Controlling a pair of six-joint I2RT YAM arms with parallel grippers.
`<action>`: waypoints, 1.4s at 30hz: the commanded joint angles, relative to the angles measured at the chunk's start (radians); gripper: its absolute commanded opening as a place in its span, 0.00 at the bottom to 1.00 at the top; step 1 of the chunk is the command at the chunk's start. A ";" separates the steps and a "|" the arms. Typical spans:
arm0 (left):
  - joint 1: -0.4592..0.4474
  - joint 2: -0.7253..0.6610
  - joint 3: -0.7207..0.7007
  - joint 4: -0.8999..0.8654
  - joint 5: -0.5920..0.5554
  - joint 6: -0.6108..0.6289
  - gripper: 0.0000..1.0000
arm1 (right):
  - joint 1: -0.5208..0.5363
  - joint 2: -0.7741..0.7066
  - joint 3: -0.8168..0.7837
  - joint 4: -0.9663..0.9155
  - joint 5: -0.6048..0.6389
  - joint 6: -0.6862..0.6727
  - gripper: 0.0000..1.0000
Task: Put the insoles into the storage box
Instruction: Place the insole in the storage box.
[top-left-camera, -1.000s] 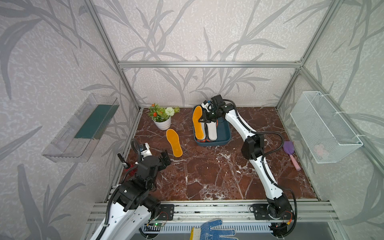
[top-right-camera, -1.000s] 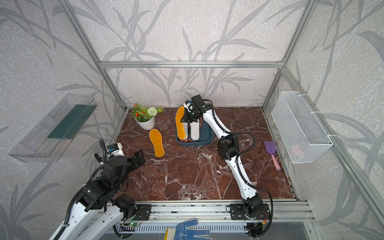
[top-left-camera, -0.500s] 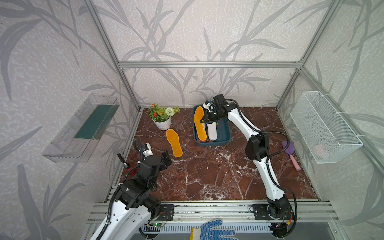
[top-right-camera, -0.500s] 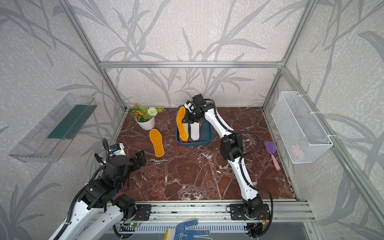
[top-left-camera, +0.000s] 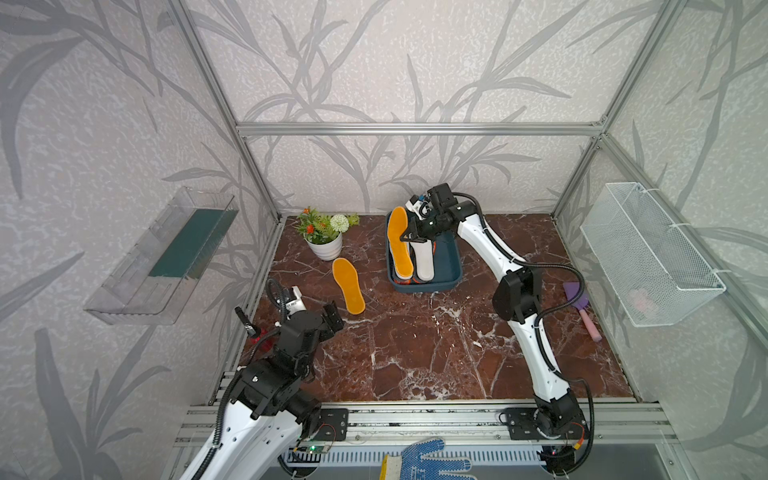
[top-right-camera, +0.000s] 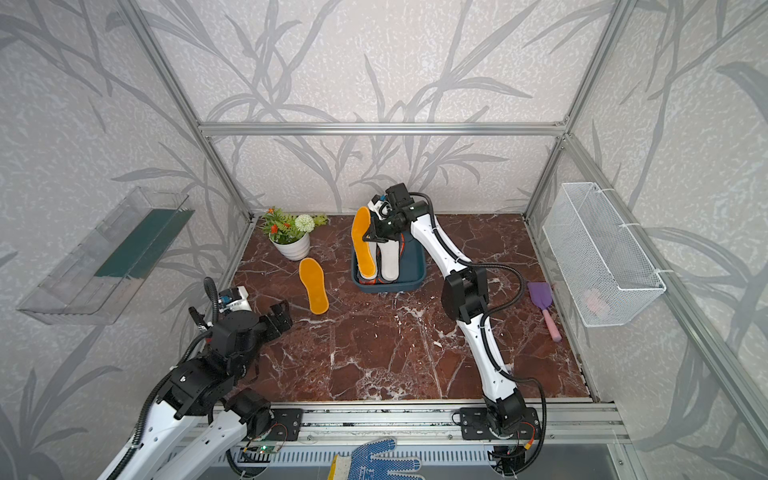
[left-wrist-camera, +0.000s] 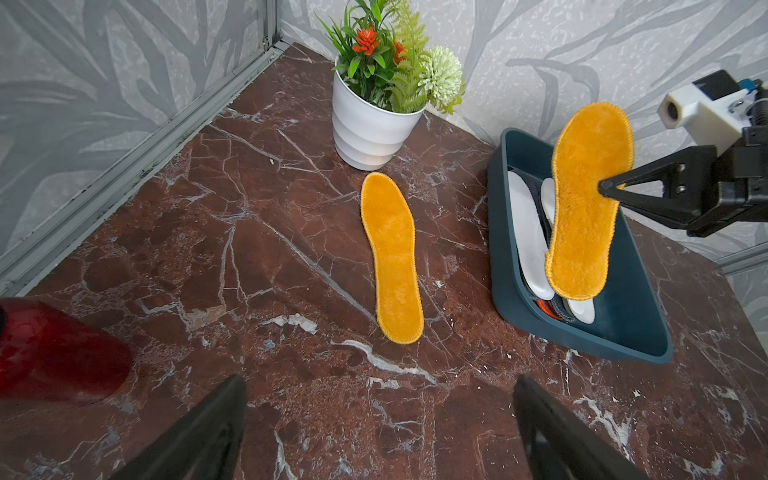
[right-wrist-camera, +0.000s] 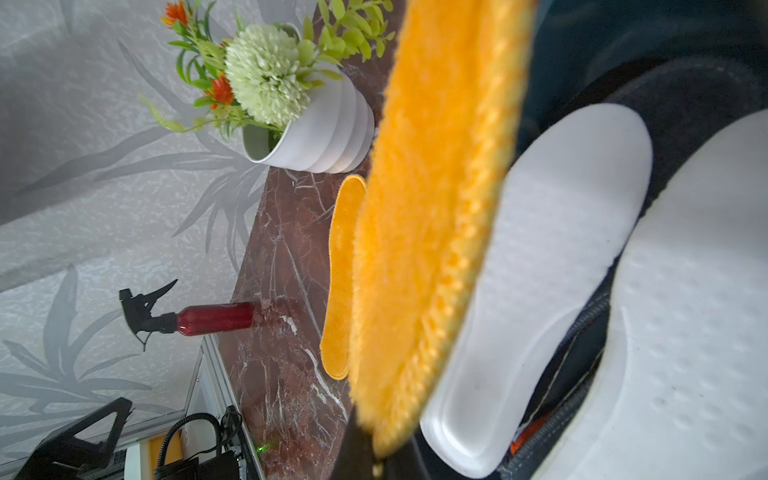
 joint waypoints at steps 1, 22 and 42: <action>0.005 0.001 -0.004 -0.008 -0.023 -0.021 0.97 | -0.009 0.070 0.070 -0.045 0.007 -0.022 0.00; 0.007 0.009 -0.003 -0.012 -0.030 -0.036 0.97 | -0.011 0.142 0.179 -0.106 0.102 -0.083 0.66; 0.007 0.057 -0.069 0.050 -0.041 -0.105 0.97 | 0.099 -0.709 -0.734 0.400 0.377 -0.174 0.99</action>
